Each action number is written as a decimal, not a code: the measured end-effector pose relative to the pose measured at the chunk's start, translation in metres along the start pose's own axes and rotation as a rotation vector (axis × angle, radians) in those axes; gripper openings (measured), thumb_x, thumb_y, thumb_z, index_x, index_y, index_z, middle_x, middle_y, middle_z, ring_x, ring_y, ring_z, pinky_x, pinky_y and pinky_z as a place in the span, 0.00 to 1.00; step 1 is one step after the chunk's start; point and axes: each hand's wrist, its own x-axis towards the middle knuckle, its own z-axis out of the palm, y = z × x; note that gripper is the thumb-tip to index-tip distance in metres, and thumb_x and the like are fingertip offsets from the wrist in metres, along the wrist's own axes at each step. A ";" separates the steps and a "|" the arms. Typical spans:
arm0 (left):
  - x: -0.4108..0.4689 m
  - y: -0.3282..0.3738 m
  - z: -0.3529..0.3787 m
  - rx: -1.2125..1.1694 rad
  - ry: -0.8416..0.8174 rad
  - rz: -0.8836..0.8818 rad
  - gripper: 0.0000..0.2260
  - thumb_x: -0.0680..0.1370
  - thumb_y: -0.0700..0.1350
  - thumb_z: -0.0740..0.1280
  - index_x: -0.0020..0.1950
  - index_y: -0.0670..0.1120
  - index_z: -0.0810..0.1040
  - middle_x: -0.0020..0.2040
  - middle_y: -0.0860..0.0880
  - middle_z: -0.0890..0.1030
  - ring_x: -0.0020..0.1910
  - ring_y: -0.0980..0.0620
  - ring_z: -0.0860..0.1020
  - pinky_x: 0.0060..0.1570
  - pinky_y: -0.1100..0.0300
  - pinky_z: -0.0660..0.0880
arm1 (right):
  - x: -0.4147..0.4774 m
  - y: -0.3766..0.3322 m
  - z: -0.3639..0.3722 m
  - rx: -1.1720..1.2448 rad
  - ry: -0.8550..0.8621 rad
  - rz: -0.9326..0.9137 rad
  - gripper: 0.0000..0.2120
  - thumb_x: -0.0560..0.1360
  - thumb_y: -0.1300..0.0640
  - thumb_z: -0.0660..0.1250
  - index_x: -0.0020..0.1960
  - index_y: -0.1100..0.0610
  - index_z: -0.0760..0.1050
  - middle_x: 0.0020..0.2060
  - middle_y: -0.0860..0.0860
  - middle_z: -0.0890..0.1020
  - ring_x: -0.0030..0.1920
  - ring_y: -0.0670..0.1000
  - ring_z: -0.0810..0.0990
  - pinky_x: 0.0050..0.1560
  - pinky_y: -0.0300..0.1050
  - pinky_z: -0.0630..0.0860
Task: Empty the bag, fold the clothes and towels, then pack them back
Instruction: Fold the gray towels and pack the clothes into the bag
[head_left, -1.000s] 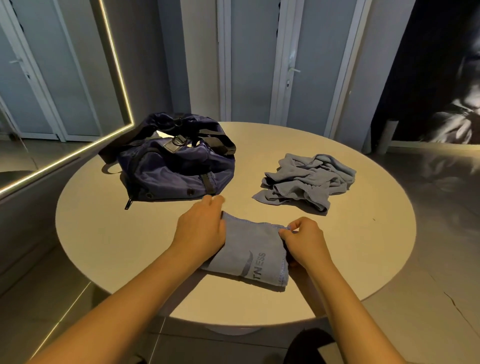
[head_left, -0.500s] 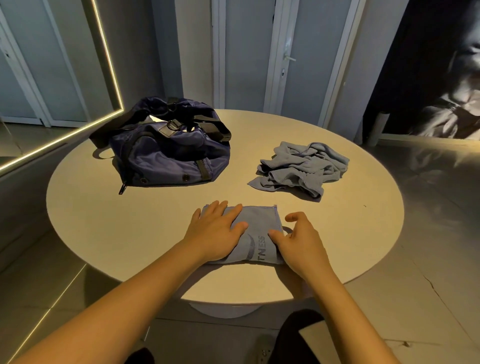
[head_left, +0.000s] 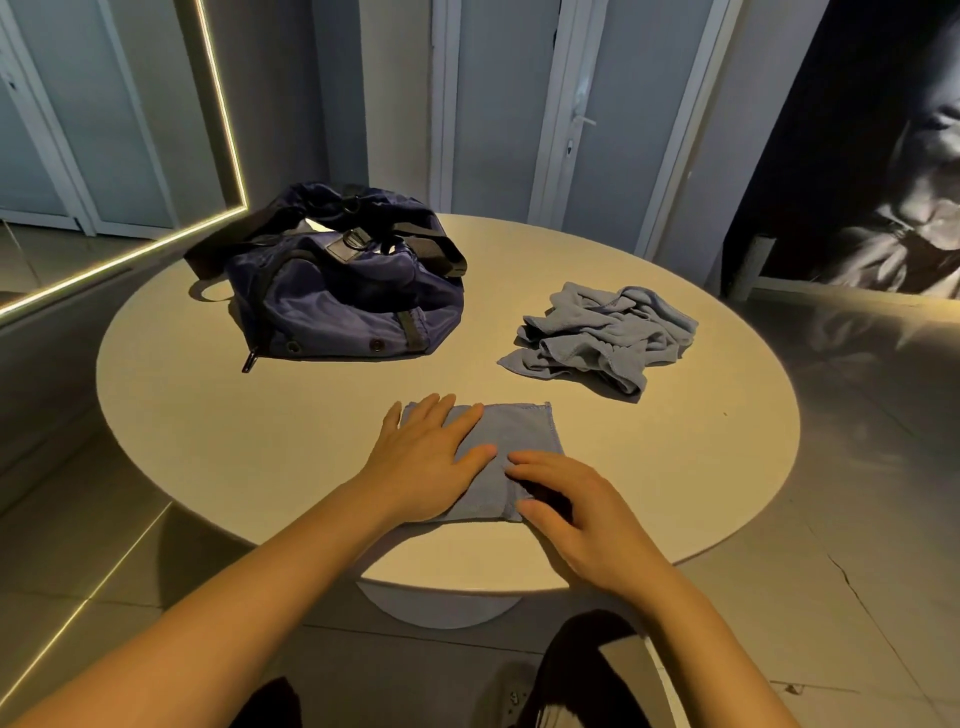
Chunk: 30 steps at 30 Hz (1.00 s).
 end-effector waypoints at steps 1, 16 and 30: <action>-0.004 -0.005 -0.003 -0.005 0.048 0.061 0.28 0.83 0.66 0.46 0.82 0.59 0.56 0.84 0.50 0.54 0.82 0.49 0.50 0.80 0.42 0.41 | -0.002 0.003 -0.002 0.013 -0.010 0.017 0.21 0.79 0.45 0.64 0.71 0.47 0.75 0.70 0.37 0.74 0.72 0.40 0.70 0.73 0.46 0.68; -0.069 -0.036 -0.013 -0.183 0.245 0.311 0.26 0.80 0.68 0.56 0.67 0.54 0.80 0.62 0.57 0.83 0.58 0.56 0.80 0.56 0.59 0.78 | -0.007 0.010 -0.010 0.155 0.017 0.098 0.27 0.73 0.56 0.77 0.70 0.45 0.75 0.66 0.36 0.77 0.65 0.36 0.75 0.65 0.34 0.72; -0.057 -0.042 -0.023 -0.516 0.145 0.160 0.05 0.79 0.53 0.72 0.53 0.56 0.81 0.49 0.59 0.83 0.50 0.56 0.82 0.49 0.51 0.80 | 0.012 0.008 -0.019 0.164 0.135 0.067 0.04 0.81 0.53 0.68 0.53 0.49 0.81 0.45 0.41 0.83 0.48 0.46 0.80 0.47 0.46 0.78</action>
